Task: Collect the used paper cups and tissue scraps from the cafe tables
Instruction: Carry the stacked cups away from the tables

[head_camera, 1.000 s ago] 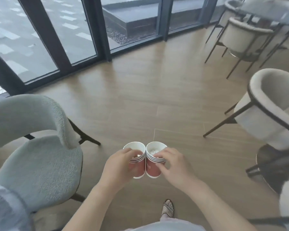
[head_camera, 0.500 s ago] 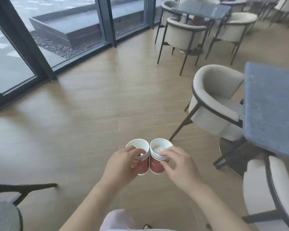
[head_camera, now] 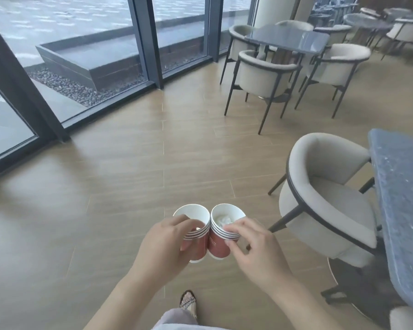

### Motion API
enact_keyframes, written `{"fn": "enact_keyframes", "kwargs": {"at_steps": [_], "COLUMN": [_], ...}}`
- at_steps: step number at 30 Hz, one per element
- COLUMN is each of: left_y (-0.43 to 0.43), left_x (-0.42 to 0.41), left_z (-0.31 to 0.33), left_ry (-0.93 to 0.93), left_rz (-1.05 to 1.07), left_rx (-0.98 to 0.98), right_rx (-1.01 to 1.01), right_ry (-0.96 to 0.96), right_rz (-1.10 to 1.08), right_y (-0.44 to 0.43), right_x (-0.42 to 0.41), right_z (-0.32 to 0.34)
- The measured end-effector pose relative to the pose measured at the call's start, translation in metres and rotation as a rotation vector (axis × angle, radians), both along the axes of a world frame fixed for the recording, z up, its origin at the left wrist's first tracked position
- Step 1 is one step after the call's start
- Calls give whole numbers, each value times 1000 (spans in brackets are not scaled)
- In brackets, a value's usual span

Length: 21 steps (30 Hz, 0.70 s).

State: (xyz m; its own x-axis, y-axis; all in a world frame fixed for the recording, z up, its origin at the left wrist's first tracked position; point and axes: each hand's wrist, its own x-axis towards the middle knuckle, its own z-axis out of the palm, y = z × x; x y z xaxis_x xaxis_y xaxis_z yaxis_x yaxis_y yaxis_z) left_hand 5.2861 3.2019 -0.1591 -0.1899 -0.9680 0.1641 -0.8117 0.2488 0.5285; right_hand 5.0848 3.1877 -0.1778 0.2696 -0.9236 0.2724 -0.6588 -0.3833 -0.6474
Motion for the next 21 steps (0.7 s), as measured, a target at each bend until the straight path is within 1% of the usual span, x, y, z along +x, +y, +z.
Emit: {"fn": "enact_keyframes", "kwargs": {"at_steps": [4, 9, 14, 21], "left_y": [-87, -181, -283, -445], "left_x": [7, -9, -53, -119], "left_z": [10, -5, -20, -15], "left_ry": [-30, -58, -132, -216], "left_rz": [-31, -120, -280, -412], "left_rx": [-28, -29, 32, 59], "right_rx": [-40, -5, 62, 83], "right_ry": [7, 23, 32, 7], "right_rz": [-8, -141, -250, -339], "right_y": [-79, -149, -222, -366], "right_x": [6, -10, -45, -107], "right_z": [8, -3, -24, -34]}}
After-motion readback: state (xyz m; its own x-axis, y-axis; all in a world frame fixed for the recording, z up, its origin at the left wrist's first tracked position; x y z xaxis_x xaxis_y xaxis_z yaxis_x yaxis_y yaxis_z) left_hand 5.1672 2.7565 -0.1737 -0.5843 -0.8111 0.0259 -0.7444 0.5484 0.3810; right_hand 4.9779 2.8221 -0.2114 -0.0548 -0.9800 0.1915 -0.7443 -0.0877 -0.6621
